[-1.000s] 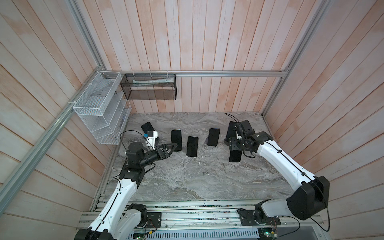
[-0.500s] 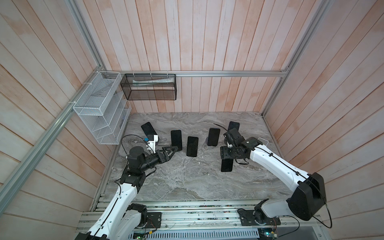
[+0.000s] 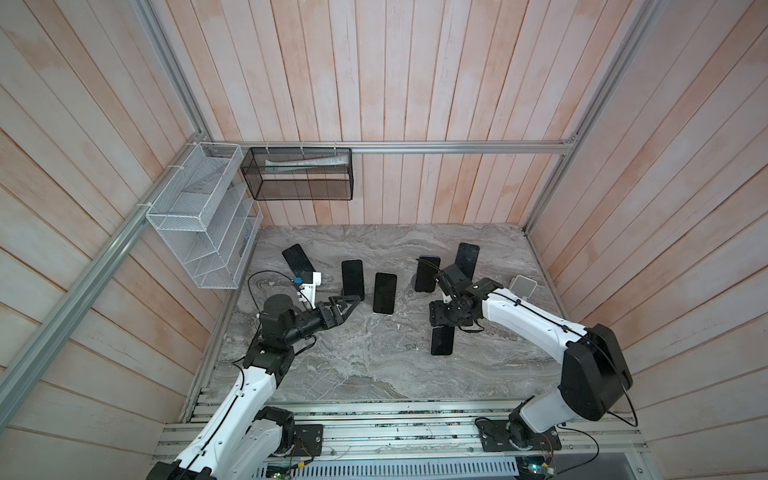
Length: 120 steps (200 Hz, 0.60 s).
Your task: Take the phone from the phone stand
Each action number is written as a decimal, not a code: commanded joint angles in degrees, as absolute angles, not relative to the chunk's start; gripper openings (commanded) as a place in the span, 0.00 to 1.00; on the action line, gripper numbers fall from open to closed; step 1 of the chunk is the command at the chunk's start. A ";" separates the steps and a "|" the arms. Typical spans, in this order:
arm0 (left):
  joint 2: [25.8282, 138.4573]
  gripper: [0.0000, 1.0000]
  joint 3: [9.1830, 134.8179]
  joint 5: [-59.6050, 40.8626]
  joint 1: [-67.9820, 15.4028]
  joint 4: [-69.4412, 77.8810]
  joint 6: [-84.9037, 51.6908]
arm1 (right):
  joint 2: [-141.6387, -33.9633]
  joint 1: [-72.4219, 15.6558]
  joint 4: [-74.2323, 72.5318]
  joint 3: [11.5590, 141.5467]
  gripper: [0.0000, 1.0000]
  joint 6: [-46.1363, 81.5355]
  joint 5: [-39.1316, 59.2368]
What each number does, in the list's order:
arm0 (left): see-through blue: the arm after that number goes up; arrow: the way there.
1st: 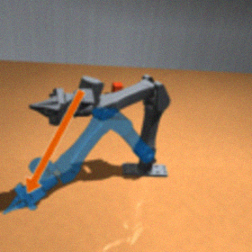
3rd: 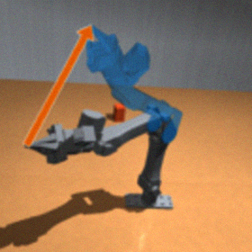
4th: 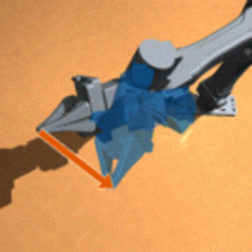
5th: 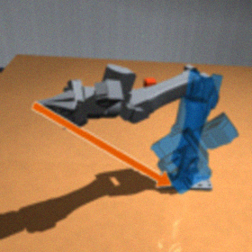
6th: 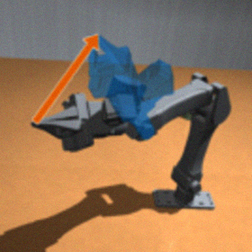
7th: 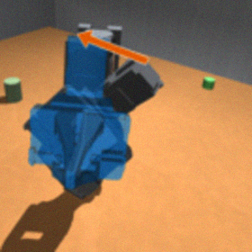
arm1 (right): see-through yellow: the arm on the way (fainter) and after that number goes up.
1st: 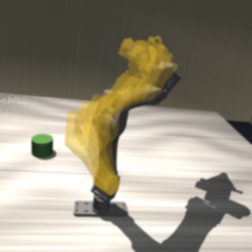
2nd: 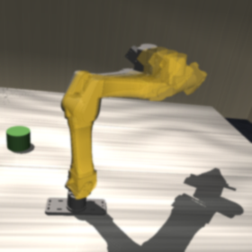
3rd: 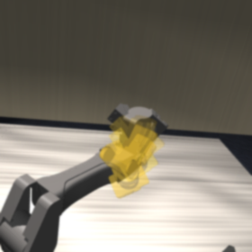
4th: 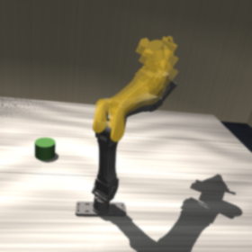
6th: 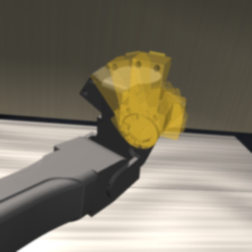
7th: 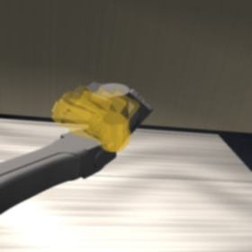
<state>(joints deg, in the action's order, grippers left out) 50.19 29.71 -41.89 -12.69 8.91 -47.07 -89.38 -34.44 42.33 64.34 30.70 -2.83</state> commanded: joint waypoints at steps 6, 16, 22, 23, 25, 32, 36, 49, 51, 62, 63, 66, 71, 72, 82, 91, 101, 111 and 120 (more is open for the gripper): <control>50.59 1.00 29.35 -41.31 -13.77 10.48 -47.21 | -91.93 -35.55 41.31 65.35 0.58 32.60 -2.34; 50.71 1.00 29.76 -41.14 -14.18 9.82 -46.81 | -92.96 -35.67 41.01 65.48 0.59 32.76 -2.86; 50.65 1.00 29.99 -40.86 -14.39 9.47 -46.69 | -93.60 -35.78 40.70 65.41 0.58 32.74 -3.00; 50.68 1.00 30.07 -40.77 -14.36 9.44 -46.68 | -93.69 -35.78 40.61 65.40 0.59 32.72 -3.04; 50.66 1.00 30.13 -40.67 -14.40 9.26 -46.67 | -93.80 -35.77 40.50 65.39 0.58 32.66 -3.07; 50.63 1.00 30.29 -40.20 -14.51 8.72 -46.58 | -94.41 -35.79 39.94 65.24 0.58 32.54 -2.94; 50.71 1.00 30.30 -40.09 -14.50 8.56 -46.58 | -94.63 -35.80 39.65 65.21 0.58 32.60 -2.95; 50.58 1.00 30.30 -39.75 -14.75 8.61 -46.65 | -95.29 -35.83 38.48 64.95 0.58 32.61 -3.51; 50.64 1.00 30.27 -39.69 -14.74 8.61 -46.66 | -95.45 -35.81 38.29 64.95 0.58 32.61 -3.51; 50.73 1.00 30.16 -39.47 -14.77 8.89 -46.93 | -96.49 -35.80 37.78 65.19 0.58 32.52 -3.60; 50.77 1.00 30.20 -39.47 -14.77 8.88 -46.98 | -96.63 -35.83 37.78 65.25 0.58 32.48 -3.69; 50.87 1.00 30.22 -39.46 -14.89 9.05 -47.08 | -97.00 -35.82 37.78 65.38 0.58 32.44 -3.61; 50.95 1.00 30.24 -39.46 -14.99 9.20 -47.19 | -97.70 -35.84 37.78 65.69 0.58 32.27 -3.81; 50.97 1.00 30.24 -39.46 -15.01 9.21 -47.19 | -97.70 -35.84 37.78 65.69 0.58 32.27 -3.81; 51.24 1.00 30.41 -39.44 -15.15 9.43 -47.21 | -98.74 -35.82 37.56 66.16 0.58 32.17 -4.33; 51.42 1.00 30.53 -39.38 -15.30 9.50 -47.20 | -99.69 -35.88 37.46 66.42 0.58 32.17 -4.79; 51.70 1.00 30.60 -39.20 -15.54 9.51 -47.15 | -100.47 -35.95 37.36 66.37 0.59 32.43 -5.81; 51.94 1.00 30.80 -39.28 -15.73 9.08 -46.46 | -100.98 -36.11 37.05 66.01 0.60 33.35 -7.08; 52.03 1.00 31.40 -39.07 -15.68 7.43 -45.08 | -101.16 -36.42 36.22 65.36 0.60 34.18 -7.44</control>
<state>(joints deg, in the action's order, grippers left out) 51.66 29.71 -40.01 -15.38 8.80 -47.20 -99.92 -35.62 37.69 65.23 32.01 -4.16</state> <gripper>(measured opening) 0.999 0.747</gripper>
